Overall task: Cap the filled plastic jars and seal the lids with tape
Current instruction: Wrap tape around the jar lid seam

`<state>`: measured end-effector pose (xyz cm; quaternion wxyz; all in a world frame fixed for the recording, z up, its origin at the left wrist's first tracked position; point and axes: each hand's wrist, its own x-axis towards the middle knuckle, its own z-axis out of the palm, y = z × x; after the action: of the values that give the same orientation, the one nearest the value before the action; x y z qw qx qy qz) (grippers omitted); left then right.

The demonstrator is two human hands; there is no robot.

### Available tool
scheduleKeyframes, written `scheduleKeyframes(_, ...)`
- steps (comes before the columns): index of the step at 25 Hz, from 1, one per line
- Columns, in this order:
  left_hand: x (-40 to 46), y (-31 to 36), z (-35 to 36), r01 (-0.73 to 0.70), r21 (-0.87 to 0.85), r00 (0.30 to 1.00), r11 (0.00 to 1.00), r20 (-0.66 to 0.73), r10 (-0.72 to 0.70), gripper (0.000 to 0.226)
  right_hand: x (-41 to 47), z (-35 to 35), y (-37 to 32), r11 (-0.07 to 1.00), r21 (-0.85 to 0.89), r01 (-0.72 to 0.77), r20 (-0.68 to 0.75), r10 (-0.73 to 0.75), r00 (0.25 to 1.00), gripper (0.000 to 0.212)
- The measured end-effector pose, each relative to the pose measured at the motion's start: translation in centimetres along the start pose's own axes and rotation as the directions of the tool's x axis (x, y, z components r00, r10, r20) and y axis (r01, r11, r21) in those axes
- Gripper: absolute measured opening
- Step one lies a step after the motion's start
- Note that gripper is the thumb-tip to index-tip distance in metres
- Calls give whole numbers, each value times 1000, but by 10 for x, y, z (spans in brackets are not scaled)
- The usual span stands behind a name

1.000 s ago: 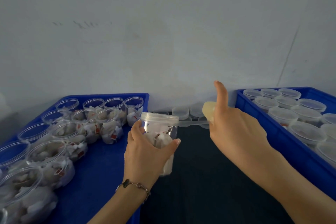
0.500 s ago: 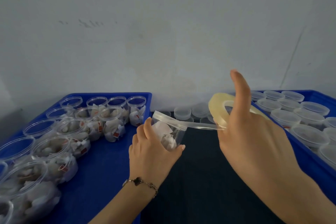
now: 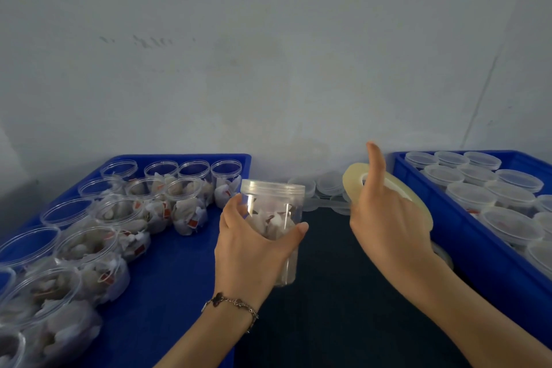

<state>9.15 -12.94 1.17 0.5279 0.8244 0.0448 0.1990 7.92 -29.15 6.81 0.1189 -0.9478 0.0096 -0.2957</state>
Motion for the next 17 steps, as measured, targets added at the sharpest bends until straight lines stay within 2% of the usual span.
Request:
scheduleKeyframes(3,-4,4,-1,25,-85,998,996,54,-20,110,8,3,-3,998,-34,-49,31,50,998,99)
scheduleKeyframes(6,-8,8,-4,42,-198,995,979,94,-24,102,14,13,-1,996,-61,-70,32,72,997,91)
scheduleKeyframes(8,-10,8,-6,70,-299,986,952,165,-20,93,18,21,2,998,-16,-57,20,57,998,88)
scheduleKeyframes(11,-13,12,-7,155,-460,955,874,296,-13,92,27,25,3,989,114,-99,124,84,989,87)
scheduleKeyframes(12,-13,13,-7,174,-495,947,851,322,-6,91,28,27,3,986,137,-93,116,77,990,87)
scheduleKeyframes(17,-11,11,-10,315,-570,892,759,451,-32,74,28,26,-3,986,165,-23,98,7,995,73)
